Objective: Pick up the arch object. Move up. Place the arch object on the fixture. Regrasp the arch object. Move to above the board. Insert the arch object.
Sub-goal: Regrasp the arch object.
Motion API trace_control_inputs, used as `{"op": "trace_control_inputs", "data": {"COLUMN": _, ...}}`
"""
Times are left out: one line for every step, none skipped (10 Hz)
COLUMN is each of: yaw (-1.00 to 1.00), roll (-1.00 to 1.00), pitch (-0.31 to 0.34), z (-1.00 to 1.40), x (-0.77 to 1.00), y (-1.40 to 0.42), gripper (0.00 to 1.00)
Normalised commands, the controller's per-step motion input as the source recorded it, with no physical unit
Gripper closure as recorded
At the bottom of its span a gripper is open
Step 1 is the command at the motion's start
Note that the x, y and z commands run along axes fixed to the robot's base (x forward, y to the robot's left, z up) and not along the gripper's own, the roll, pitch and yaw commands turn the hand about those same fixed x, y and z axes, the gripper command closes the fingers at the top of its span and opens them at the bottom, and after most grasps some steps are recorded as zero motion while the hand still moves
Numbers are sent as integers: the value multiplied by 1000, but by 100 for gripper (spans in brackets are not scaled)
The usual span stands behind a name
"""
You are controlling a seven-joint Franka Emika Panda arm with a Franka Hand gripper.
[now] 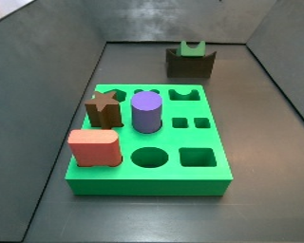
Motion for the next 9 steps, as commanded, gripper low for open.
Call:
{"op": "trace_control_inputs", "data": {"yaw": 17, "roll": 1000, "pitch": 11, "z": 6, "x": 3, "y": -20, "gripper": 0}}
{"op": "trace_control_inputs", "data": {"yaw": 19, "roll": 1000, "pitch": 17, "z": -4, "x": 19, "y": -21, "gripper": 0}}
{"op": "trace_control_inputs", "data": {"yaw": 22, "roll": 1000, "pitch": 25, "z": -14, "x": 31, "y": -22, "gripper": 0}}
{"op": "trace_control_inputs", "data": {"yaw": 25, "roll": 1000, "pitch": 35, "z": -12, "x": 41, "y": -24, "gripper": 0}}
{"op": "trace_control_inputs", "data": {"yaw": 32, "roll": 1000, "pitch": 52, "z": -10, "x": 58, "y": -27, "gripper": 0}}
{"op": "trace_control_inputs", "data": {"yaw": 39, "roll": 1000, "pitch": 70, "z": -9, "x": 70, "y": -30, "gripper": 0}}
{"op": "trace_control_inputs", "data": {"yaw": 52, "roll": 1000, "pitch": 100, "z": -15, "x": 87, "y": -33, "gripper": 0}}
{"op": "trace_control_inputs", "data": {"yaw": 69, "roll": 1000, "pitch": 129, "z": -17, "x": 96, "y": -36, "gripper": 0}}
{"op": "trace_control_inputs", "data": {"yaw": 95, "roll": 1000, "pitch": 163, "z": -19, "x": 101, "y": -38, "gripper": 0}}
